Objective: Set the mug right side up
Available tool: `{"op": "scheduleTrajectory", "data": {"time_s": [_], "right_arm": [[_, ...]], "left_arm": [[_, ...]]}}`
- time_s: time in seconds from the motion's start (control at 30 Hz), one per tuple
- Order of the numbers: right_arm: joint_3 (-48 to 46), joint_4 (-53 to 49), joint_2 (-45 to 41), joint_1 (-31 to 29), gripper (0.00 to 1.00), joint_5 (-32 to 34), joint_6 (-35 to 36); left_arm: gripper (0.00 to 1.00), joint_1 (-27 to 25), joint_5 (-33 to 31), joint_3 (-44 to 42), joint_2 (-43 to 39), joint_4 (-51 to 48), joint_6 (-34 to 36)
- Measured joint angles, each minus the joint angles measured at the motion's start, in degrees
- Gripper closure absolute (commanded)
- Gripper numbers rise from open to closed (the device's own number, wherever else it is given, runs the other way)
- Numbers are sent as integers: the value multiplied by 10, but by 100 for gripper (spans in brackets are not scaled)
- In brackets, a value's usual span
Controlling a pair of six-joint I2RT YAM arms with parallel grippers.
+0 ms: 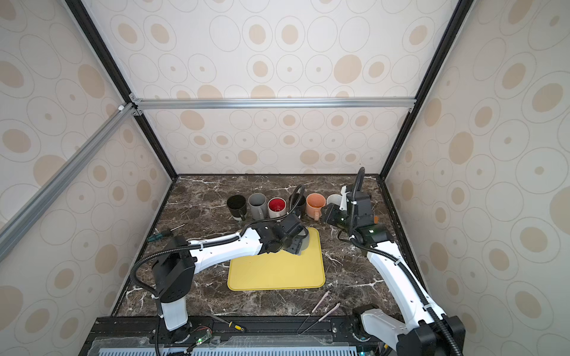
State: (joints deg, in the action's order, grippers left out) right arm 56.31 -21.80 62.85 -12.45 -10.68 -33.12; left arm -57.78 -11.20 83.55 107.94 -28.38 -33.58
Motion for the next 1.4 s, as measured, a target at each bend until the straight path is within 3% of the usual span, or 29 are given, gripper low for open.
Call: {"op": "scheduleTrajectory", "data": {"time_s": [0.33,0.87,1.13,1.2,1.3,1.4], "right_arm": [[-7,4,0,10,59,-4,1],[-29,22,-4,45,60,-50,0],[-37,36,-8,47,60,-65,-3],[-37,38,-8,47,60,-69,-5],[-38,43,-8,47,61,-76,-7],[-45,51,-8,47,61,-83,-12]], "left_arm": [[34,-10,9,36,47,-1,-3],[62,-10,13,48,107,8,-18],[68,-10,13,46,107,11,-17],[72,-10,12,45,107,12,-16],[88,-10,10,43,107,14,-13],[93,-9,12,41,107,21,-12]]}}
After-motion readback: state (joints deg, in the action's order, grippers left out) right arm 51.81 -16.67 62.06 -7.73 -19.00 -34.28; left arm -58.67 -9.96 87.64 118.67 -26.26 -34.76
